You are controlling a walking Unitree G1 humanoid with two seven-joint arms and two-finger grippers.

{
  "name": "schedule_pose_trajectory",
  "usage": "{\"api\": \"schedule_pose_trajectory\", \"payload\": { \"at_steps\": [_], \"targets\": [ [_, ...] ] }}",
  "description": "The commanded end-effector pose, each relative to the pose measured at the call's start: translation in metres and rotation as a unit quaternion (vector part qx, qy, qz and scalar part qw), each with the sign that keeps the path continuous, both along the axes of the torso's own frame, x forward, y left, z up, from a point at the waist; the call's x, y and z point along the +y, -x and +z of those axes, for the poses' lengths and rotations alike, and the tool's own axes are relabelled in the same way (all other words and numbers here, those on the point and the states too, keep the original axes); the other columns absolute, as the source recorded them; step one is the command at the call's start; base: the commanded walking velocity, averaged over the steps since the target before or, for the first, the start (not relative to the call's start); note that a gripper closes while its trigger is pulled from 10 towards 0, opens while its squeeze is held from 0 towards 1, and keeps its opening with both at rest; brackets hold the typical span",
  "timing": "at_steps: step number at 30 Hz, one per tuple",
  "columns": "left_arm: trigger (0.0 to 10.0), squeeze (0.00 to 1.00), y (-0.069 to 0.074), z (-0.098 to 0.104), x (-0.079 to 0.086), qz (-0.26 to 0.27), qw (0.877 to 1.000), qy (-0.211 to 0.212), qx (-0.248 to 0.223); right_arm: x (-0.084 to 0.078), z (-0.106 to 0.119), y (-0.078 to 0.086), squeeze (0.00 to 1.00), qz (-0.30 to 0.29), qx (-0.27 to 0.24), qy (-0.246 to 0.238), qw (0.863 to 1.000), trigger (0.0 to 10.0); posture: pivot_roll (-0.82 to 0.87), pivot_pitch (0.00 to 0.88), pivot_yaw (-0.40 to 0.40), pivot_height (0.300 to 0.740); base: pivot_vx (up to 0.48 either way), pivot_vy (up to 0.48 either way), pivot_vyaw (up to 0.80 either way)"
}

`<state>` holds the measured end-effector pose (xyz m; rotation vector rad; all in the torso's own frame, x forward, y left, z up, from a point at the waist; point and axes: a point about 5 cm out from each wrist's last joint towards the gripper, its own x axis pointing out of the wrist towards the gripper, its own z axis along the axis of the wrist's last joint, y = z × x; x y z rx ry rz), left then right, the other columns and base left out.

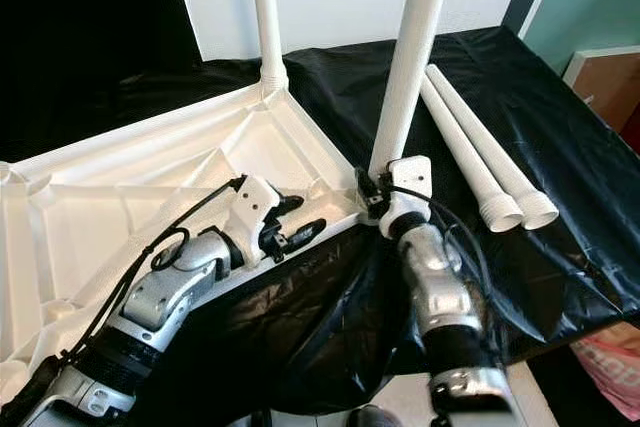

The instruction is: Building children table

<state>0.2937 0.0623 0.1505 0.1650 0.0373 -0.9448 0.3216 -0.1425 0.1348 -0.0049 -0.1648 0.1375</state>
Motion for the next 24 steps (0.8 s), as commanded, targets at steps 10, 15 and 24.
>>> {"api": "schedule_pose_trajectory", "payload": {
  "at_steps": [10, 15, 24],
  "targets": [
    [10.0, 0.0, -0.005, -0.002, 0.005, -0.007, 1.0, -0.005, 0.014, 0.008, -0.029, 0.018, 0.0, -0.187, 0.061, -0.059, 0.979, 10.0, -0.02, 0.115, 0.045, 0.74, 0.0, 0.0, 0.0],
    [10.0, 0.0, -0.008, 0.002, 0.005, -0.01, 1.0, 0.0, 0.013, 0.011, -0.021, 0.02, 0.0, -0.181, 0.044, -0.058, 0.981, 10.0, -0.03, 0.112, 0.052, 0.74, 0.0, 0.0, 0.0],
    [10.0, 0.0, -0.012, 0.005, 0.003, -0.007, 1.0, 0.004, -0.002, 0.003, -0.014, 0.019, 1.0, -0.163, 0.023, -0.043, 0.985, 10.0, -0.03, 0.111, 0.051, 0.74, 0.0, 0.0, 0.0]
  ]
}}
